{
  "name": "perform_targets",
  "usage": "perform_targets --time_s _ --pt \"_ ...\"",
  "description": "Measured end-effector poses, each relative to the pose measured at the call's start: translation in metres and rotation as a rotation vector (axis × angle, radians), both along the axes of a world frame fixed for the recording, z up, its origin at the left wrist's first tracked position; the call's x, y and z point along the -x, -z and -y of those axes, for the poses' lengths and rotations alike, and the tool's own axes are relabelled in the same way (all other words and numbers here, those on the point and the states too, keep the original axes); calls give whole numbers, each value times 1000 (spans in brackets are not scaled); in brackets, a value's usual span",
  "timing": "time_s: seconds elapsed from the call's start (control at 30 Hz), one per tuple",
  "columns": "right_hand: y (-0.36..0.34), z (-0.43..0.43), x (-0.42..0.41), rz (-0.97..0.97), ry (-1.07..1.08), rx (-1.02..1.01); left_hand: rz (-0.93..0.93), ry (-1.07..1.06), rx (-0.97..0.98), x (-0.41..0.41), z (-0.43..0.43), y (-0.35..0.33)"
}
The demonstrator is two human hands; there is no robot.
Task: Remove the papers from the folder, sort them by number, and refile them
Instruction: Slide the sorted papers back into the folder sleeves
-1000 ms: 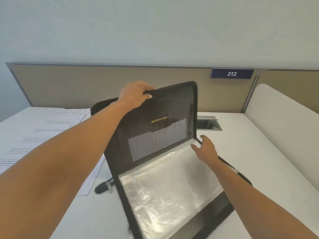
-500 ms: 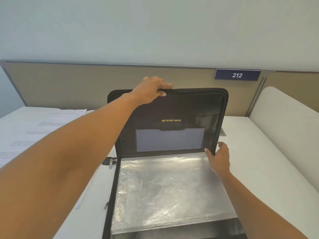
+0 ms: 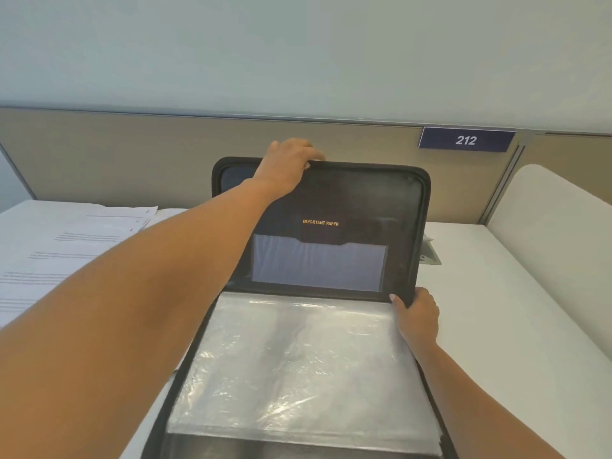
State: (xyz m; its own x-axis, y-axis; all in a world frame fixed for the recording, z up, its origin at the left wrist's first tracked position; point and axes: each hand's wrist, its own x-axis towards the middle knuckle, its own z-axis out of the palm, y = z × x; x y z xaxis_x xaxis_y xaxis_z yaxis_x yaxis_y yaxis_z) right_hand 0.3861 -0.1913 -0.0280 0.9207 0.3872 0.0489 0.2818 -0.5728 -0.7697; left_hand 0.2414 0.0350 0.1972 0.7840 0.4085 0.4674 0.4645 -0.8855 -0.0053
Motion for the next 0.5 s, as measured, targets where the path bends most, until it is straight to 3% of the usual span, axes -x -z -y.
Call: perform_targets --time_s 0.13,0.27,0.5 --pt "4 -6 -2 48 24 -20 177 -44 206 13 -5 40" --pt "5 -15 -7 36 4 12 462 -241 476 59 -7 108" --pt "1 -30 -6 2 21 80 349 -372 649 128 16 188"
